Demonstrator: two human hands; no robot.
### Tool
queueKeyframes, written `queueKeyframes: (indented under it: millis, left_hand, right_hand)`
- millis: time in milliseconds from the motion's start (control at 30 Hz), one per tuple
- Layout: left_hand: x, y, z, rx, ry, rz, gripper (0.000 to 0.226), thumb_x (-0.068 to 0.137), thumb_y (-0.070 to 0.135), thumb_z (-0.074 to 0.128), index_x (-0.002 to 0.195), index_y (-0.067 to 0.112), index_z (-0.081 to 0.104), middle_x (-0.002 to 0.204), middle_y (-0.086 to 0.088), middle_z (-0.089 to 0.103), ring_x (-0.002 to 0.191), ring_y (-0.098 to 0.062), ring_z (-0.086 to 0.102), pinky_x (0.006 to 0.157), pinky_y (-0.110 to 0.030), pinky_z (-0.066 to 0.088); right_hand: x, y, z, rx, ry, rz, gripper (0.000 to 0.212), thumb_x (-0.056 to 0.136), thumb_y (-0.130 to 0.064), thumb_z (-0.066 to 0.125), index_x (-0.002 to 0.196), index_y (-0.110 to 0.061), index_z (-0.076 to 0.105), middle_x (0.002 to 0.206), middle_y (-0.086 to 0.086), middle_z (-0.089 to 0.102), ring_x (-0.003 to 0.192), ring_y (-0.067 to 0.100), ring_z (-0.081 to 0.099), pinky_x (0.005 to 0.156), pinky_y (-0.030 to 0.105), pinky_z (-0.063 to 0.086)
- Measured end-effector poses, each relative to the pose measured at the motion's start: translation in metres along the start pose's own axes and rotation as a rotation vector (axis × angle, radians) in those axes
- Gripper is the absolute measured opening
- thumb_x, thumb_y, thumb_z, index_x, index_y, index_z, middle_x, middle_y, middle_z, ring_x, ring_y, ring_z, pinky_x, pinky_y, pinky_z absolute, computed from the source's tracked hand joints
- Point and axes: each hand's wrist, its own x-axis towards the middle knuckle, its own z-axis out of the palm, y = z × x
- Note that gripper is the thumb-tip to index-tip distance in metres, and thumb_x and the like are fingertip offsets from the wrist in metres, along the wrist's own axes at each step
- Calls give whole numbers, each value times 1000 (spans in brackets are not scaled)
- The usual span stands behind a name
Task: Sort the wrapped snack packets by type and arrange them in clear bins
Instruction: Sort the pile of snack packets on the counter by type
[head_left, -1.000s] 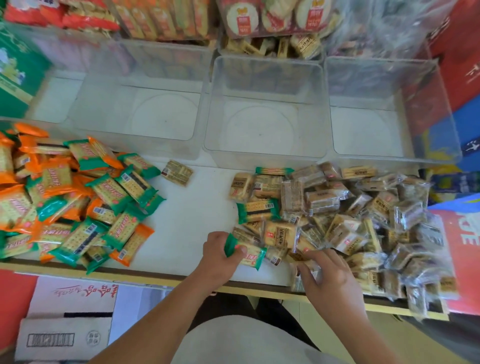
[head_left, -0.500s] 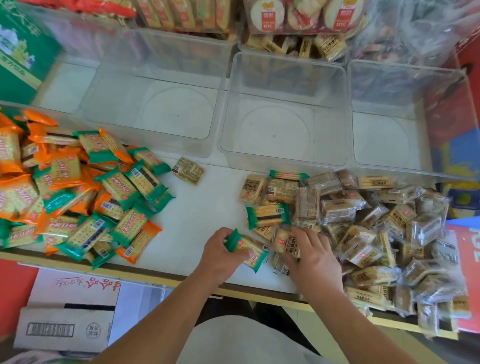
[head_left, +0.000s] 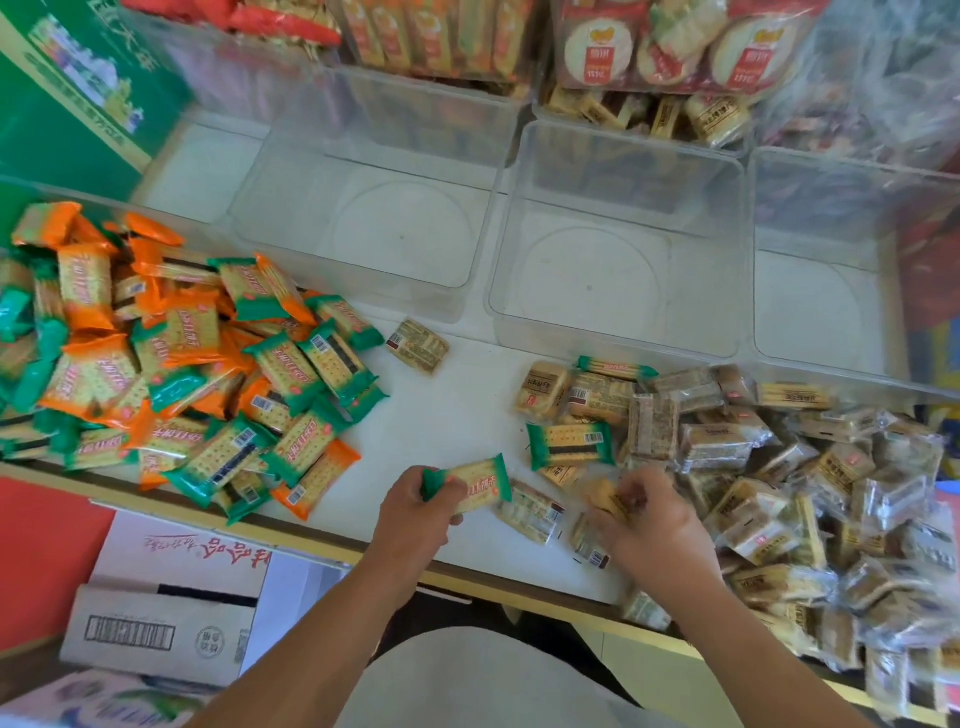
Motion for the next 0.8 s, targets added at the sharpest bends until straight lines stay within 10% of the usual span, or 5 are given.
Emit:
queueKeyframes:
  millis: [300, 400, 500, 667, 800]
  left_hand:
    - [16, -3, -65, -254, 305, -114, 39, 84, 34, 84, 115, 24, 62, 110, -5, 70, 99, -24, 71, 89, -46, 61]
    - [5, -17, -83, 159, 343, -95, 80, 84, 38, 82, 151, 24, 40, 128, -5, 59, 115, -25, 62, 87, -38, 53]
    - [-11, -33, -80, 260, 470, 66, 69, 87, 27, 77, 147, 26, 44, 121, 2, 52, 95, -23, 64, 76, -39, 53]
    - [-13, -36, 0, 404, -44, 270, 46, 94, 30, 70, 138, 26, 55, 134, 8, 54, 110, -3, 58, 90, -12, 45]
    - [-1, -27, 57, 712, -238, 376, 80, 94, 39, 67, 161, 35, 23, 149, 4, 33, 135, -17, 37, 112, -34, 41]
  right_hand:
    - [1, -77, 37, 470, -94, 104, 38, 75, -38, 88, 99, -31, 60, 95, -8, 71, 88, 12, 68, 80, 37, 57]
    - [1, -88, 41, 475, -87, 105, 36, 79, -36, 86, 102, -30, 59, 95, -7, 69, 87, 12, 67, 74, 33, 55]
    - [-1, -78, 25, 439, -28, 87, 36, 82, -35, 84, 109, -30, 61, 94, -8, 71, 83, 10, 68, 67, 28, 53]
    - [-18, -36, -6, 500, 38, 187, 41, 81, -44, 82, 114, -28, 65, 98, -6, 72, 90, 15, 69, 81, 39, 58]
    - [-43, 4, -28, 521, 97, 227, 32, 84, -44, 80, 109, -33, 65, 95, -8, 72, 88, 13, 68, 75, 34, 53]
